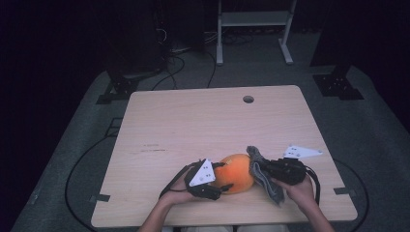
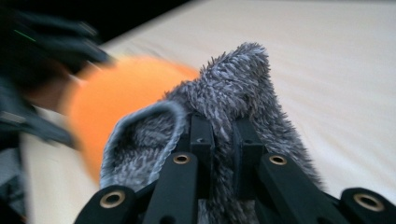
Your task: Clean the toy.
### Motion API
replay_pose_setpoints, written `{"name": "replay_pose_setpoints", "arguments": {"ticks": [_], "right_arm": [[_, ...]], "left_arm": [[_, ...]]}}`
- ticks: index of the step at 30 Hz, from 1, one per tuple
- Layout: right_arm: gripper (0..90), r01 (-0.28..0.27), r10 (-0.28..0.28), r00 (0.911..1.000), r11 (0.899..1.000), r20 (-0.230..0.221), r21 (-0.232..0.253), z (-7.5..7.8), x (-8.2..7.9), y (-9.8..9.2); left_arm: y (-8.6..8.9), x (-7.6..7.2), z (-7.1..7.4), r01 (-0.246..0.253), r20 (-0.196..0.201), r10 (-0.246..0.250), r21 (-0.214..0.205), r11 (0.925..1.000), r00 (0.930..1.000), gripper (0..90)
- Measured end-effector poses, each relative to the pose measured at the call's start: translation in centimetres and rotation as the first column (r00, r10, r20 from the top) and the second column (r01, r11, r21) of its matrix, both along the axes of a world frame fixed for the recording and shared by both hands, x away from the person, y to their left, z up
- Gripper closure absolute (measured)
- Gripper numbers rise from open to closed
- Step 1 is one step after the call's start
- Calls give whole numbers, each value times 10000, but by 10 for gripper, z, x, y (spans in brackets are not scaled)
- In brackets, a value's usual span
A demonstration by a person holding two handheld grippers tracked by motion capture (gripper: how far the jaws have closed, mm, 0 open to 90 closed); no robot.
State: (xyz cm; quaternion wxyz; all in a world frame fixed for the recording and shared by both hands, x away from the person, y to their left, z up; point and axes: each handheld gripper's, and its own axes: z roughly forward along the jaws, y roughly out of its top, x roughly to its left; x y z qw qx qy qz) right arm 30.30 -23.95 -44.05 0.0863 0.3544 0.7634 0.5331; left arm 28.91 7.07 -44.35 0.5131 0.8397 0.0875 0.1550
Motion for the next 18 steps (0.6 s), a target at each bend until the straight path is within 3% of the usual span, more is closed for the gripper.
{"name": "replay_pose_setpoints", "arguments": {"ticks": [2,3,5,7,9,10,12,13,15,16,18], "right_arm": [[810,383,-401,9984,9983,-405,-442,-8,5,-3],[810,502,-518,9978,9979,-415,-404,-7,5,-5],[810,446,-445,9990,9987,60,-254,1,1,-4],[809,-95,71,9973,9995,735,314,15,-7,1],[810,-464,454,9949,9989,901,97,20,-9,9],[810,-472,496,9948,9985,891,-288,17,-10,15],[810,-365,389,9965,9988,736,-338,10,-9,15],[810,-356,373,9970,9990,683,-252,9,-8,12],[810,-334,358,9970,9988,689,-356,9,-8,9],[809,-267,293,9974,9988,654,-400,9,-8,8],[810,-198,228,9977,9987,632,-472,10,-8,6]], "left_arm": [[0,1,0,-63,-73,63,-82,9999,10000,296],[0,1,0,-65,-63,64,-70,10000,10000,295],[0,1,0,-40,-56,40,-42,10000,10000,293],[-1,1,0,-50,-25,50,-39,10000,10000,293],[-2,0,1,37,-62,-38,-60,10000,10000,287],[-1,1,3,44,-181,-47,-160,9999,9998,268],[1,5,7,-244,-662,210,-514,9984,9976,196],[1,8,8,-722,-1067,665,-509,9961,9921,168],[-2,12,5,-918,-1568,854,-339,9952,9839,116],[-3,11,3,-817,-1614,759,-297,9962,9840,147],[-6,8,2,-726,-1225,698,-188,9972,9900,244]]}}
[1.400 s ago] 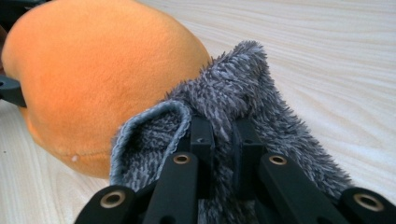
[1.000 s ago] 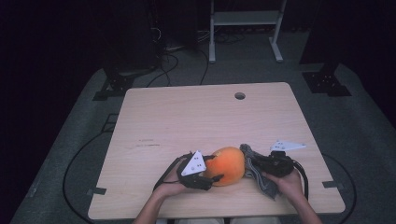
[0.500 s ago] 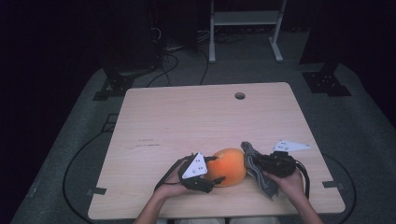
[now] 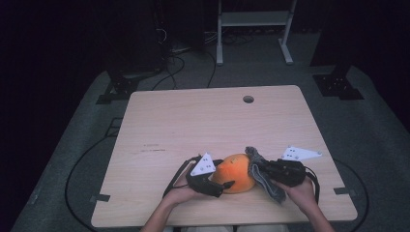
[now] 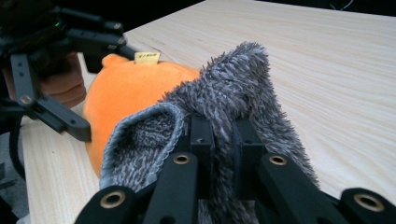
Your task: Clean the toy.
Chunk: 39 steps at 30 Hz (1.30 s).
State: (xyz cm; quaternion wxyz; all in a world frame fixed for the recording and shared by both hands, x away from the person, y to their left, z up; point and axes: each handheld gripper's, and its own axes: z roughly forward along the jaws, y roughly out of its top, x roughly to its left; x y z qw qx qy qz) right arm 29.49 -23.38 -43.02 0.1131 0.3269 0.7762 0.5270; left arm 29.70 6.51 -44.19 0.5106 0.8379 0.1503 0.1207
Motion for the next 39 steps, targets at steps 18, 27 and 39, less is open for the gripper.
{"name": "replay_pose_setpoints", "arguments": {"ticks": [18,27,39], "right_arm": [[810,-882,888,9916,9960,941,-108,30,-18,9],[810,-745,783,9935,9961,826,-479,28,-15,19],[810,-942,1026,9899,9917,977,-874,37,-18,34]], "left_arm": [[-10,-10,4,320,1022,-348,287,9991,9942,328],[-13,-13,3,453,1234,-488,311,9985,9912,326],[-20,-20,1,857,1692,-950,611,9944,9810,333]]}}
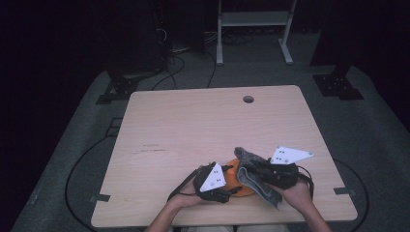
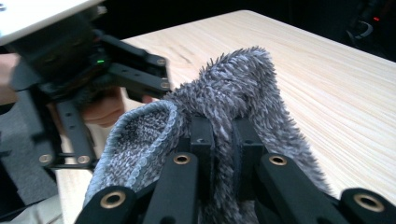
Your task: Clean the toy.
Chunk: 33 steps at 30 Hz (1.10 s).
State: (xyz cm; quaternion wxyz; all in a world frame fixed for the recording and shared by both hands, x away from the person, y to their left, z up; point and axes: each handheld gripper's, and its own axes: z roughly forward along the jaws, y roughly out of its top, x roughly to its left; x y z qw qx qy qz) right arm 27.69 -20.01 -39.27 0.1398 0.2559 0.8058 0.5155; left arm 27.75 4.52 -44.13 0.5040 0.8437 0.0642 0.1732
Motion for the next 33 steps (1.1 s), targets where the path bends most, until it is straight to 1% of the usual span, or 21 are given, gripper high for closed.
{"name": "replay_pose_setpoints", "arguments": {"ticks": [2,3,5,6,8,9,10,12,14,15,16,17,19,20,22,24,25,29,30,31,33], "right_arm": [[811,24,-24,10000,10000,-25,-35,0,0,-2],[811,-54,54,10000,10000,-60,-57,-2,-1,0],[810,-167,170,9995,9998,-264,109,-5,0,1],[811,-220,227,9992,9995,-325,224,-6,1,1],[810,-175,187,9992,9993,-354,330,-7,4,-1],[810,-175,187,9992,9993,-354,330,-7,4,-1],[811,20,18,9983,9979,-588,641,-11,9,-11],[811,364,-330,9972,9981,-666,493,-18,13,-18],[811,656,-584,9930,9955,-1023,680,-24,17,-27],[811,920,-847,9898,9939,-1149,601,-27,19,-32],[811,969,-875,9882,9928,-1255,707,-29,21,-34],[811,1008,-877,9864,9908,-1390,902,-30,21,-34],[811,934,-833,9893,9923,-1202,814,-27,19,-30],[811,852,-743,9902,9923,-1179,897,-25,19,-28],[811,850,-743,9903,9924,-1176,888,-26,19,-28],[811,820,-651,9883,9894,-1381,1202,-30,22,-33],[811,999,-782,9841,9861,-1597,1327,-35,24,-37],[811,1670,-1341,9632,9777,-2328,1277,-52,33,-49],[811,1824,-1514,9605,9762,-2335,1173,-52,33,-50],[811,1818,-1476,9614,9743,-2324,1334,-50,32,-52],[811,1583,-1177,9688,9710,-2181,1792,-44,29,-52]], "left_arm": [[-2,0,2,-44,-51,44,-49,10000,10000,317],[-3,0,3,-187,-232,184,-151,9997,9996,258],[-4,4,6,-628,-995,574,-511,9967,9934,179],[-5,5,5,-724,-1036,669,-497,9961,9924,178],[-5,4,5,-721,-943,671,-506,9961,9933,246],[-3,4,3,-709,-815,666,-518,9961,9944,246],[-2,4,3,-688,-854,648,-450,9966,9942,309],[1,6,2,-610,-859,580,-334,9976,9946,325],[5,7,2,-536,-935,501,-352,9979,9944,330],[6,8,2,-550,-1004,508,-397,9977,9936,326],[5,9,3,-665,-1224,587,-606,9959,9907,310],[5,9,3,-665,-1224,587,-606,9959,9907,233],[-2,8,6,-990,-1307,913,-541,9936,9872,151],[-2,7,6,-988,-1176,928,-466,9940,9887,152],[1,7,4,-788,-898,745,-448,9959,9932,256],[5,9,2,-770,-1069,717,-461,9960,9917,303],[7,10,2,-769,-1066,726,-362,9964,9916,316],[15,12,0,-696,-1181,669,-186,9974,9907,337],[17,12,1,-641,-1207,625,-98,9979,9907,339],[18,12,1,-633,-1214,623,-49,9980,9906,339],[22,13,1,-597,-1269,592,0,9982,9901,339]]}}
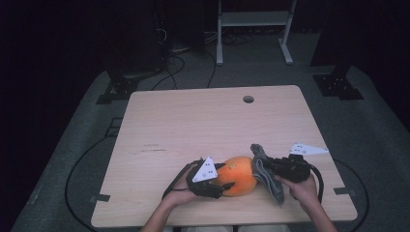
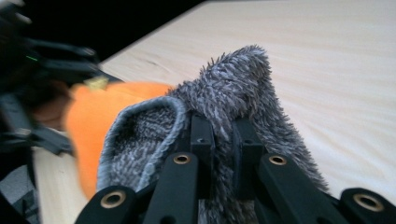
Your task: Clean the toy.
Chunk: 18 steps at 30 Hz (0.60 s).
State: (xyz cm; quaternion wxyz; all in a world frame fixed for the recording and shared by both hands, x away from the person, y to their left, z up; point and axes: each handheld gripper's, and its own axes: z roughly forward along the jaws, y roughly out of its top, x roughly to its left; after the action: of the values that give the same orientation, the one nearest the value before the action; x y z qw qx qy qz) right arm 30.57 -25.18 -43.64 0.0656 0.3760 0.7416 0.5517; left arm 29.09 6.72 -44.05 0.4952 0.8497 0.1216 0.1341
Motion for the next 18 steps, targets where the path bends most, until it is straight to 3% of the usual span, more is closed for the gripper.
{"name": "replay_pose_setpoints", "arguments": {"ticks": [2,5,7,9,11,13,14,16,18], "right_arm": [[811,-185,185,9998,9998,38,-64,0,-1,3],[811,-218,204,9988,9993,-439,-309,-13,4,5],[811,19,-68,9977,9973,-668,-733,-19,7,4],[811,78,-119,9973,9984,-728,-552,-18,7,1],[811,-17,8,9991,9998,-426,-218,-11,4,0],[810,-288,284,9987,9995,-419,-93,-9,3,0],[809,-621,607,9960,9979,-652,-197,-14,5,1],[809,-539,463,9943,9955,-961,-779,-24,6,-2],[810,-349,119,9874,9890,-1576,-1439,-36,12,-6]], "left_arm": [[4,1,0,62,-87,-62,65,10000,9999,339],[5,1,0,193,-83,-191,222,9996,9998,339],[7,2,0,196,-123,-193,229,9995,9997,339],[9,2,-1,231,-173,-226,237,9995,9996,339],[11,2,-2,283,-206,-280,170,9995,9994,338],[11,2,-2,326,-222,-322,176,9993,9992,337],[11,2,-2,344,-207,-340,203,9992,9992,335],[11,2,-2,358,-216,-354,190,9992,9991,333],[12,2,-2,382,-248,-378,148,9992,9990,332]]}}
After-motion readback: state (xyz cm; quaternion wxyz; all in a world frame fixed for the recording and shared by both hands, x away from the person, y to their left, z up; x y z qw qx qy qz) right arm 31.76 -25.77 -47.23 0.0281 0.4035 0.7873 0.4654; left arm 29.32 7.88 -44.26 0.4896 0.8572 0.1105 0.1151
